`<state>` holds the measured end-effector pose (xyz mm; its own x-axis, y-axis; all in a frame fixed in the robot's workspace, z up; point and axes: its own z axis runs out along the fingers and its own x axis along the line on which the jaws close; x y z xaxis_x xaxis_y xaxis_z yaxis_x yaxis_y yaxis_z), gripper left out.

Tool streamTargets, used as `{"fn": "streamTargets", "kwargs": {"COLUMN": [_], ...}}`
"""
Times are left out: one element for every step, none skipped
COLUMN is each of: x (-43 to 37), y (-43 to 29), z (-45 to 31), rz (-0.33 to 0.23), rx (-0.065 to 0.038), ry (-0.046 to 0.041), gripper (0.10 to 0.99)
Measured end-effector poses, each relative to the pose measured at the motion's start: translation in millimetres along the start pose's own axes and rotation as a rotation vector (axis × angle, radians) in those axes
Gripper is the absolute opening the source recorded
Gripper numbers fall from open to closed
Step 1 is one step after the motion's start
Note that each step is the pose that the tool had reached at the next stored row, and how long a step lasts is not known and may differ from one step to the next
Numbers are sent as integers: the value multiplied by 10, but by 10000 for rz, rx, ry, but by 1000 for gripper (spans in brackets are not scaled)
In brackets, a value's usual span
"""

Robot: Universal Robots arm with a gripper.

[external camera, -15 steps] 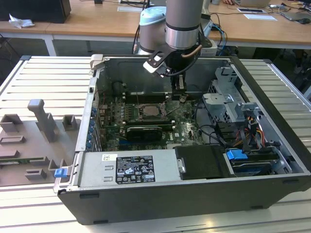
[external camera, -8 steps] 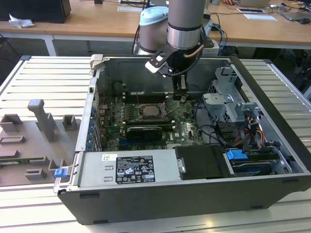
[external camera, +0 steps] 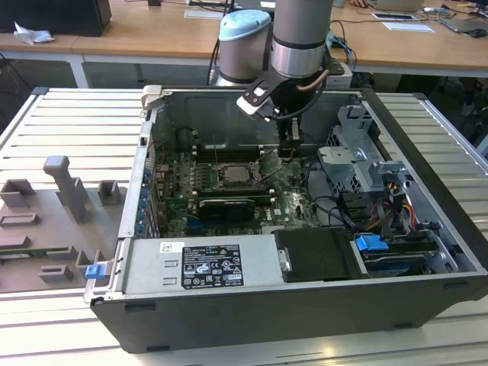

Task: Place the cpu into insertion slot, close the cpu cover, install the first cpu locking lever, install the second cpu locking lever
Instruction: 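Close the cpu cover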

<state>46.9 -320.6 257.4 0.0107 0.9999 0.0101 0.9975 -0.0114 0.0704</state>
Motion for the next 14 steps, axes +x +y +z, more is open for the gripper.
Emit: {"fn": "streamTargets", "kwargs": {"x": [0, 0, 0, 1, 1, 2, 3, 4, 3, 3, 3, 2, 3, 3], "y": [25, 41, 53, 68, 78, 82, 85, 87, 87, 85, 84, 81, 77, 74], "z": [2, 4, 5, 7, 11, 15, 24, 42, 54, 84, 99, 101, 101, 102], "rz": [-15, -52, -91, -150, -221, -266, -318, -365, -385, -418, -424, -422, -422, -424], "rx": [11, 15, 17, 19, 23, 25, 31, 45, 56, 87, 126, 156, 160, 163], "ry": [1, 4, 6, 11, 15, 18, 22, 25, 27, 30, 30, 26, 28, 30], "gripper": [106, 106, 106, 106, 106, 106, 106, 106, 106, 106, 106, 106, 106, 106]}}
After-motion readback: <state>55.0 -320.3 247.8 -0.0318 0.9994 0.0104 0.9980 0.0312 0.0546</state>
